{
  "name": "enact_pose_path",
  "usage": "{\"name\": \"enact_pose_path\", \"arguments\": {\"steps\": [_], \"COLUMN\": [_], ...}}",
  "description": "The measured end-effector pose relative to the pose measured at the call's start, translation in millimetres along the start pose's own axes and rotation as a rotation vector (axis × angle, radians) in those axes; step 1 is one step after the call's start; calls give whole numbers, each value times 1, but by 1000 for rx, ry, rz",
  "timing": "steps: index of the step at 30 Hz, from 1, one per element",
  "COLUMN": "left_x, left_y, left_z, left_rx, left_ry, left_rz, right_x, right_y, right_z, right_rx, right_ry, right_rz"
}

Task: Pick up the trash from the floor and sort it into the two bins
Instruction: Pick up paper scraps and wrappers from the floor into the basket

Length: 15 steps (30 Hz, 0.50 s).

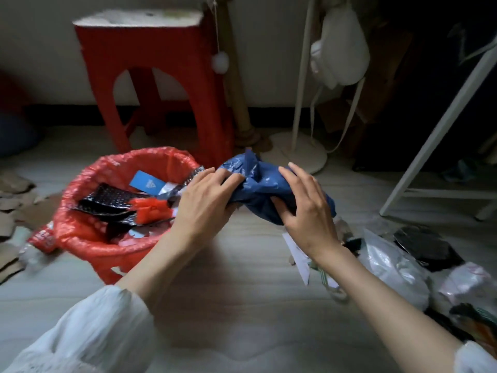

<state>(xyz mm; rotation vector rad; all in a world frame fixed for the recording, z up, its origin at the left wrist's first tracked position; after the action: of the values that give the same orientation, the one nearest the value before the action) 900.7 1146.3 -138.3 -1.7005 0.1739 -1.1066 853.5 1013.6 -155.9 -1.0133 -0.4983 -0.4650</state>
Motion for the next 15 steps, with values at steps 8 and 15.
{"name": "enact_pose_path", "arguments": {"steps": [8,15], "left_x": [-47,-103], "left_y": [-101,-38], "left_z": [120,166], "left_rx": [227,470], "left_ry": [-383,-336], "left_rz": [-107,257], "right_x": [57,19], "right_y": [73,187], "right_z": [126,133], "right_rx": [78,-9], "right_ry": [-88,-76], "right_rz": [73,631]}}
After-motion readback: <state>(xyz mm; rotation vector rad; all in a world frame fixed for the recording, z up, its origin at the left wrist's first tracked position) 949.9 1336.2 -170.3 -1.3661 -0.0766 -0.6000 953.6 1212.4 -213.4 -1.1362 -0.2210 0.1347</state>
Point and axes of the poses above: each hand's wrist, its own x-axis towards the middle knuckle, its own y-axis out of the palm, z = x × y, the point moved 10 cm from there along x, towards the middle knuckle, and after that the axes turned 2 degrees about -z, right-handed, at the moved point
